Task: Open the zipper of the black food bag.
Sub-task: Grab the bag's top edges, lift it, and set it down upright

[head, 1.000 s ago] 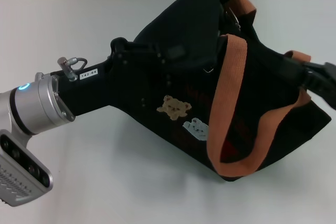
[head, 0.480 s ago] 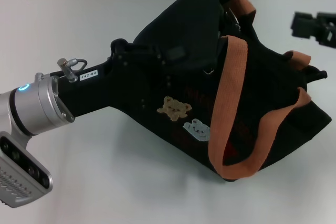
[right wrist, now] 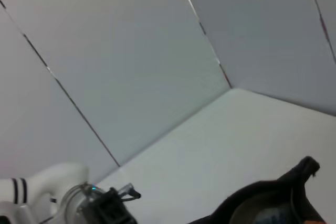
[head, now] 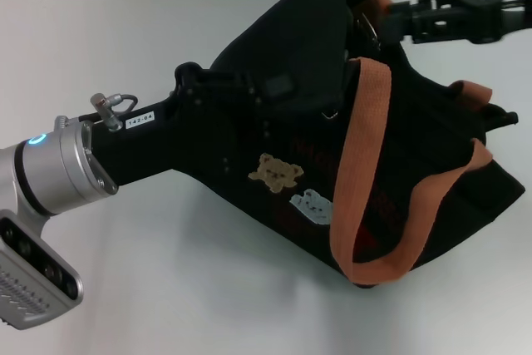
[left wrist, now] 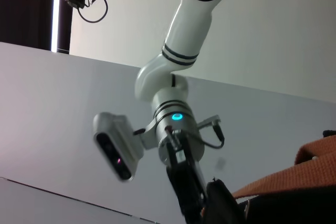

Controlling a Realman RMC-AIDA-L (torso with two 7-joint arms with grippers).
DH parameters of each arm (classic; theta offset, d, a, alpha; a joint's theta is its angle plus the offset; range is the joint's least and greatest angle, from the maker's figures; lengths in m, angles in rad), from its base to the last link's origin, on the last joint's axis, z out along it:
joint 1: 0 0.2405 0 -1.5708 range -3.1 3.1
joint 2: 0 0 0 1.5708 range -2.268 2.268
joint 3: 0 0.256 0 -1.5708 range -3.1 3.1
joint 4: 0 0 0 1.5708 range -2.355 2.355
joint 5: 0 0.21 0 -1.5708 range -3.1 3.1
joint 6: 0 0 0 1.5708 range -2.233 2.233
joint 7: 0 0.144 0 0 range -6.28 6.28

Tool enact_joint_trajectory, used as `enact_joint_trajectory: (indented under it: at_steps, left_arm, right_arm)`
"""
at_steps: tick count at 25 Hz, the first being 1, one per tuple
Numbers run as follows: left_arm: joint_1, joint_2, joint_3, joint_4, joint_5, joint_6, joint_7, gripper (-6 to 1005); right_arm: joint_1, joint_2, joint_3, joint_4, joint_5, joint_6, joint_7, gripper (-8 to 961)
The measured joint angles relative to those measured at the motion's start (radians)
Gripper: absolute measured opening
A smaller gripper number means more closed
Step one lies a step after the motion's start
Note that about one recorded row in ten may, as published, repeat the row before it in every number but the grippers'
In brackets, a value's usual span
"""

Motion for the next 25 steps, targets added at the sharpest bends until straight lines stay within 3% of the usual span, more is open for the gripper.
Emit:
enact_joint_trajectory:
  at_steps: [15, 16, 25]
  left_arm:
    - [-0.003, 0.0, 0.001, 0.001, 0.004, 0.004, 0.002, 103]
    - [-0.003, 0.0, 0.001, 0.001, 0.004, 0.005, 0.002, 103]
    - [-0.004, 0.0, 0.003, 0.002, 0.005, 0.005, 0.005, 103]
  right_arm:
    - [0.055, 0.018, -0.087, 0.011, -0.09, 0.126, 0.082, 409]
    - [0.06, 0.018, -0.093, 0.019, -0.091, 0.133, 0.089, 285]
    - [0.053, 0.017, -0.094, 0.031, -0.089, 0.136, 0.063, 67]
